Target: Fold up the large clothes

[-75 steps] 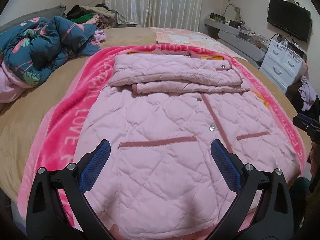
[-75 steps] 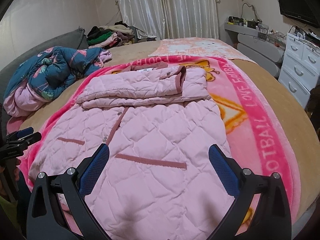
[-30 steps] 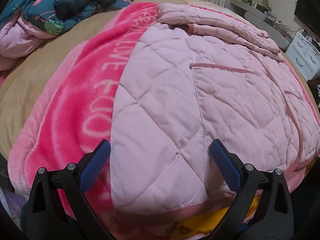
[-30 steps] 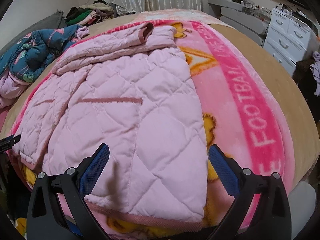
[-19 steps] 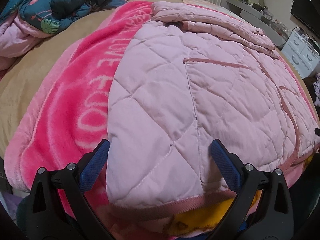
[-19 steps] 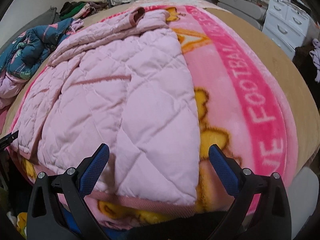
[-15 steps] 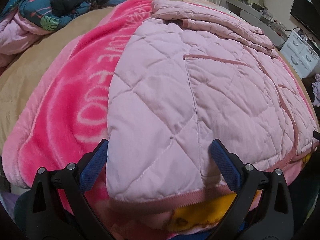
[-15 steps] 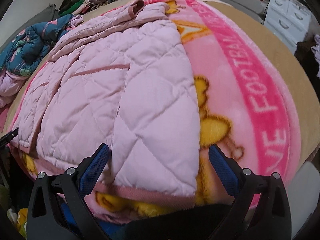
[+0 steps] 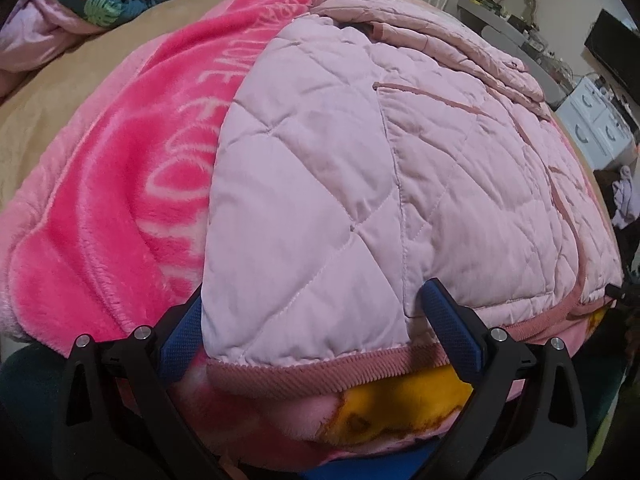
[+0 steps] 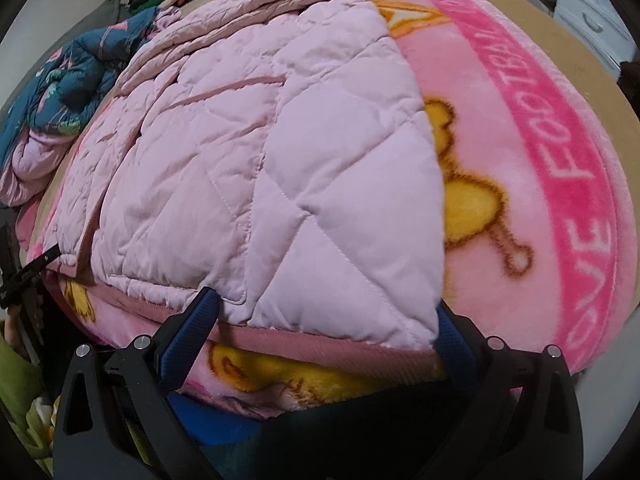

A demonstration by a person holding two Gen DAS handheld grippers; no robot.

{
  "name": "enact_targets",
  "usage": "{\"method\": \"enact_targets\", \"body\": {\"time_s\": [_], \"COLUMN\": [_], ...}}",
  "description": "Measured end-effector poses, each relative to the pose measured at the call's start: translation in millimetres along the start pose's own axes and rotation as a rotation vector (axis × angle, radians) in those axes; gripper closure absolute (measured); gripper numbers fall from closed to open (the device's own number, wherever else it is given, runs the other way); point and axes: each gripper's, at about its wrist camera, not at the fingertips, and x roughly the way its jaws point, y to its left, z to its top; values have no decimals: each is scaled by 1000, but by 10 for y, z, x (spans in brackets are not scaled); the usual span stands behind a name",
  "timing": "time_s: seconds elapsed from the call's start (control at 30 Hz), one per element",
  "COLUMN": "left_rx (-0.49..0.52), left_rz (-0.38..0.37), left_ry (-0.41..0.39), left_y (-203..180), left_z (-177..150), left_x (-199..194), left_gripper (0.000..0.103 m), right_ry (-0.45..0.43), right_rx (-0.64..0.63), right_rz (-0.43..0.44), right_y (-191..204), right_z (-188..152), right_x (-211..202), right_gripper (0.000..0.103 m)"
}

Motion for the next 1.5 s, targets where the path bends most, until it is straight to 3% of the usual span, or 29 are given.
{"method": "enact_targets", "body": {"time_s": [0.07,0.23,0.4,0.5,0.6,0.7,0.83,0.9,0.97,1.03,1.1,1.3,1.5], "left_rx": [-5,-22,-26,-26,-23,-9,37,53,53,48,46,86,98], "left_rz": [-3,-10,-8,-9,-9,-27,-12,-12,-17,-35,-59,-66,-81], "left_ry": [-4,-16,-25,-24,-29,-44,-66,-78,-105,-129,-164,-251,-326], "left_y": [3,6,-2,-7,-18,-61,-185,-228,-236,-233,-239,-391,-529], "left_z": [8,22,22,22,20,29,43,62,92,132,178,355,569], "left_x": [14,43,43,44,34,-6,-69,-111,-186,-276,-385,-652,-816], "left_gripper": [9,9,9,9,12,32,65,75,87,92,93,94,94], "right_ry": [-3,-94,-187,-234,-200,-163,-129,-112,-120,-153,-195,-347,-480], "right_rx": [11,15,19,54,68,57,53,43,36,36,57,26,-15], "right_rz": [16,48,72,118,116,110,104,117,103,95,113,158,206], "right_y": [-19,15,9,-15,-43,34,67,77,93,93,47,130,259], "right_z": [15,7,-29,-29,18,41,50,36,33,20,15,92,389], "right_x": [6,-60,-203,-266,-205,-133,-65,-38,-52,-114,-194,-530,-840], "right_gripper": [4,42,72,73,68,55,45,40,45,71,81,86,87]}}
